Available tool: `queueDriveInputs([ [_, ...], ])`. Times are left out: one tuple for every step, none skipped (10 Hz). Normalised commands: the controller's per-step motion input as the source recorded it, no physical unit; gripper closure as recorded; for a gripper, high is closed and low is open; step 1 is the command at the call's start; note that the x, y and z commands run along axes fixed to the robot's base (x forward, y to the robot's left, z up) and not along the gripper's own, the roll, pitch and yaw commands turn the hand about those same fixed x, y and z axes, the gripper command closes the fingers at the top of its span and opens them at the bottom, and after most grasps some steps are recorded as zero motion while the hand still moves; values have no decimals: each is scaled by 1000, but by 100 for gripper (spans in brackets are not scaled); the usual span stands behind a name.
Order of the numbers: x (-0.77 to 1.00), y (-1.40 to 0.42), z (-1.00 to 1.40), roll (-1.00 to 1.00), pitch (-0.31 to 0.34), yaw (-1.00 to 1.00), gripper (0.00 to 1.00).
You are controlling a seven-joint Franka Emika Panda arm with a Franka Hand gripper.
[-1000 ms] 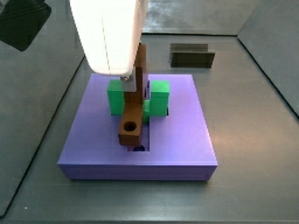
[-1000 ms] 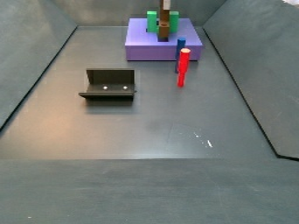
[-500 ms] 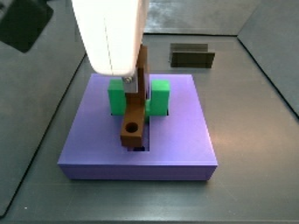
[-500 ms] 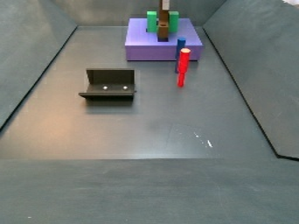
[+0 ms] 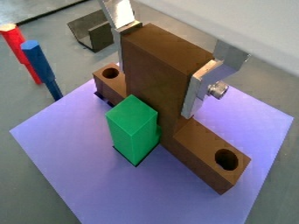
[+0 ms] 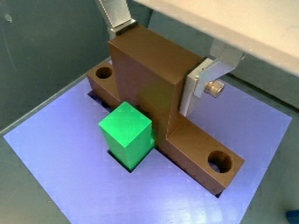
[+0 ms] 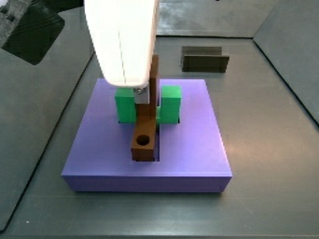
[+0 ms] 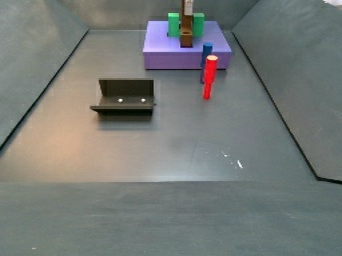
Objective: Pick up the brown object. Move up. Move to above the board. Insert the brown object.
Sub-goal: Insert the brown object.
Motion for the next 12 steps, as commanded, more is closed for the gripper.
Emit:
queueDriveInputs([
  [0,0,-283,79,-10,31,100],
  [0,-23,-266,164,0,11,100],
  [103,-74,-291,236,0,0,100],
  [94,-60,-309,214,0,0,100],
  [106,-106,-257,260,0,0,100],
  [254,-197,-137,279,0,86,100],
  [283,-83,-220,211,0,117,100],
  [220,0,-266,163,0,134,100],
  [57,0,-260,217,0,129,100],
  [-20,29,-209,260,7,31,100],
  [-226,34,-166,189,0,0,100],
  [-349,57,-174,99,0,0,100],
])
